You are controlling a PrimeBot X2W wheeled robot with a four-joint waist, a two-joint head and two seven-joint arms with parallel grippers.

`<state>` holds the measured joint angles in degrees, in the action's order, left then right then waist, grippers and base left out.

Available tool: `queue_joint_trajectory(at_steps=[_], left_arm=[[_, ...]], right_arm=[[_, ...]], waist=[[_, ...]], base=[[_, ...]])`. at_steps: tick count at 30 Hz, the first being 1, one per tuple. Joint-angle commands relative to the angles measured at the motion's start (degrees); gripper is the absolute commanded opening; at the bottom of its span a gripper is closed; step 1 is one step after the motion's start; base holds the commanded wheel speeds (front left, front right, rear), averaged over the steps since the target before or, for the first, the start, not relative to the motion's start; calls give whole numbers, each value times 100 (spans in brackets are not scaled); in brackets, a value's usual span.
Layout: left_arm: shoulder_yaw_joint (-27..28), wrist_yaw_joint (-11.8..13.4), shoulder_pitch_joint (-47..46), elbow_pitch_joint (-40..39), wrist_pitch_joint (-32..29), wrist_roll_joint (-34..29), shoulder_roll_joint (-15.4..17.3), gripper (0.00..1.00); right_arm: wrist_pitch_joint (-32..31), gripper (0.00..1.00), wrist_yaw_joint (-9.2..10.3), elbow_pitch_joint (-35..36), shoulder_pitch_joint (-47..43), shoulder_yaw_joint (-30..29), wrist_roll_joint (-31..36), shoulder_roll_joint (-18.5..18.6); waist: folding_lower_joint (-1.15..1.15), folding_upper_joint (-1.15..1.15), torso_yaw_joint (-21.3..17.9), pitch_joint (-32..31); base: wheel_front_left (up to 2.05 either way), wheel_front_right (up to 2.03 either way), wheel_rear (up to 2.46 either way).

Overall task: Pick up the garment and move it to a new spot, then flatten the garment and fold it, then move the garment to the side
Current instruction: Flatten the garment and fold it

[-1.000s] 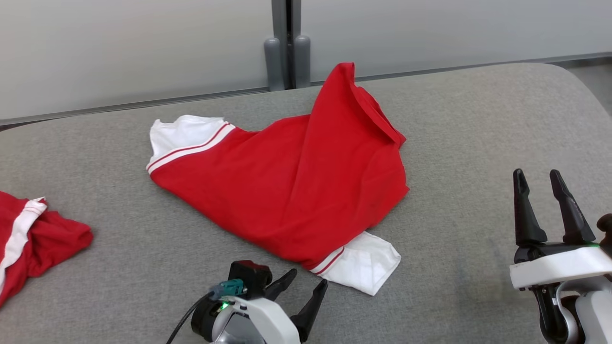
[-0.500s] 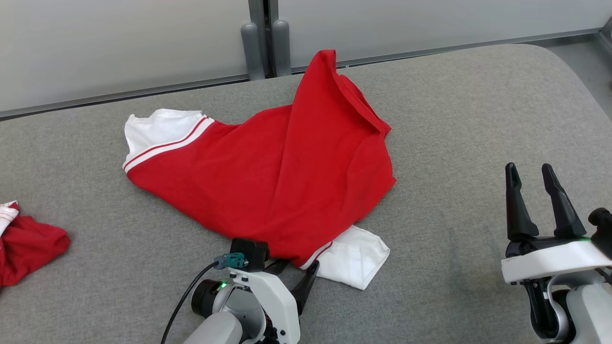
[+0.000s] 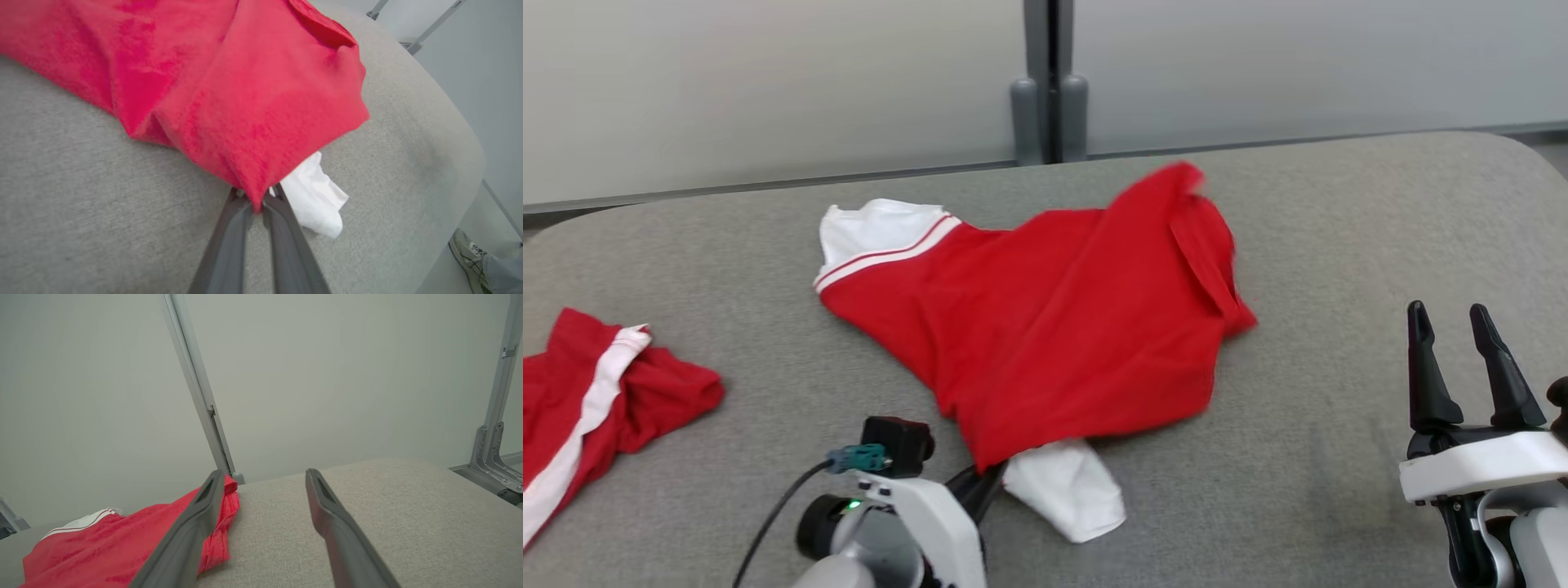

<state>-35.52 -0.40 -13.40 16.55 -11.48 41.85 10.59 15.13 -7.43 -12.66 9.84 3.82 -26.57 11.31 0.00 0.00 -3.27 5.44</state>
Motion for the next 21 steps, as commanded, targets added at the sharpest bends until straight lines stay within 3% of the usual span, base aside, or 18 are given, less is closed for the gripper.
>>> queue_joint_trajectory(at_steps=[1,2,6,11,12,13,14,18,21], left_arm=[[39,100,129,-364,-213,-44,277,0],[39,100,129,-364,-213,-44,277,0],[126,311,363,-1194,-810,-73,972,0],[295,652,637,-1751,-1325,-100,1599,0],[311,713,689,-1808,-1354,-115,1649,18],[301,759,756,-1851,-1374,-118,1669,79],[293,802,820,-1868,-1356,-129,1674,100],[393,896,970,-1939,-1020,-131,1592,100],[561,1107,1143,-2002,-674,-287,1670,100]], right_arm=[[3,100,-12,-29,-71,-25,51,63],[3,100,-12,-29,-71,-25,51,63],[3,100,-12,-76,-103,-12,51,83],[-7,100,-12,-209,-113,44,30,61],[-30,100,-12,-244,-122,66,25,55],[-42,100,-12,-275,-133,93,30,54],[-57,100,-12,-308,-141,120,30,52],[-83,100,-12,-420,-208,218,-8,52],[-99,100,-12,-463,-241,298,-22,56]], waist=[[0,0,208,-125],[0,0,208,-125],[0,0,398,-194],[0,0,466,-225],[0,0,465,-223],[0,0,465,-219],[0,0,467,-212],[0,0,486,-194],[0,0,529,-202]], base=[[0,0,0],[0,0,0],[0,0,0],[0,0,0],[0,0,0],[0,0,0],[0,0,0],[0,0,0],[0,0,0]])
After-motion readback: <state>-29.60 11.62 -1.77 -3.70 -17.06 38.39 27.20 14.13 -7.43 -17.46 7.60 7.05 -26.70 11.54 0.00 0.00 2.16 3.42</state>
